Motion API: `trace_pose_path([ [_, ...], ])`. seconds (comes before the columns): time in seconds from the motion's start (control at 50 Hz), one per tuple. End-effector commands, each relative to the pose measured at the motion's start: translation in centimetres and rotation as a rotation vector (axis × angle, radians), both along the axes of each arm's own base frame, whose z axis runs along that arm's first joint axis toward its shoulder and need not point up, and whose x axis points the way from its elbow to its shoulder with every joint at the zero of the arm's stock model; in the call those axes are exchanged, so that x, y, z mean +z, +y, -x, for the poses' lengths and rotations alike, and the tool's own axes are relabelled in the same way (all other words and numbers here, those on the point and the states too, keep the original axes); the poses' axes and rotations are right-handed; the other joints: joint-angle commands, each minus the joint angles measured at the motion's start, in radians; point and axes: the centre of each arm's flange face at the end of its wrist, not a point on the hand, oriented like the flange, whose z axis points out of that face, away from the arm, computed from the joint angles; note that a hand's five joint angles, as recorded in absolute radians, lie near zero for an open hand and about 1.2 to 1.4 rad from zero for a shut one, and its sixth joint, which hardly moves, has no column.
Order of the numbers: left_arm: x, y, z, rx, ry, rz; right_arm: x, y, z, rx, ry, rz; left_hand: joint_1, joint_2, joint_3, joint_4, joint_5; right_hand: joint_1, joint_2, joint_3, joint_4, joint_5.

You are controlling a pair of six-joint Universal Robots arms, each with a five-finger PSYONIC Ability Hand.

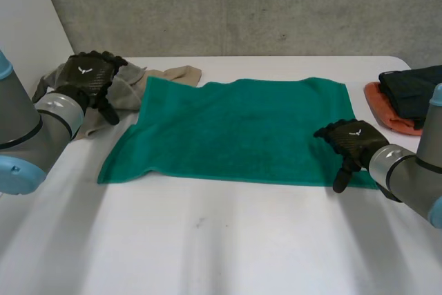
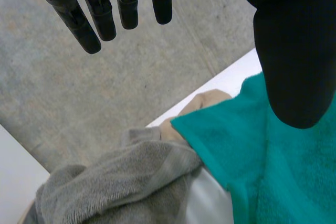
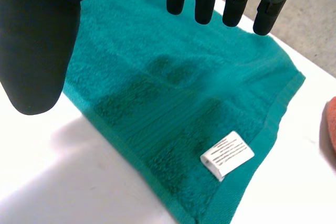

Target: Fold the laundry.

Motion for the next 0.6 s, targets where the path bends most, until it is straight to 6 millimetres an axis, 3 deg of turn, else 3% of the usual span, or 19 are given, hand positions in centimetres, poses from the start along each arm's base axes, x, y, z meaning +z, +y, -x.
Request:
trace_pose_path([
  [0.02,1.8,1.2,0.4,-0.003,0.016,0.036,1.1,0.1,0.5,-0.017,-0.036,0.020,-0.039,-0.037,-0.038,-0.031,-0.054,-0.045,-0.033,-0.035,-0.032,-0.048],
  [0.18,0.9,3.6,1.6,-0.044,-0.005,-0.046,0.8,-0.3,2.6,-0.071,-0.004,-0.008,-0.039,-0.037,-0.038,-0.031,-0.054,0.010,0.022,0.021,0.023,0.007],
  [0.26,0.3,4.4,2.1,-0.062,-0.010,-0.070,-0.7,-0.6,3.5,-0.075,0.026,-0.009,-0.039,-0.037,-0.038,-0.031,-0.054,0.215,0.227,0.226,0.228,0.212],
  [0.44,-0.2,4.5,2.9,-0.081,-0.015,-0.052,-3.5,-1.7,3.4,-0.062,0.027,0.049,-0.039,-0.037,-0.038,-0.031,-0.054,0.272,0.284,0.283,0.285,0.269],
  [0.6,-0.4,4.2,2.8,-0.074,-0.015,-0.052,-3.7,-2.4,3.1,-0.056,0.019,0.113,-0.039,-0.037,-0.038,-0.031,-0.054,0.292,0.304,0.303,0.305,0.289],
])
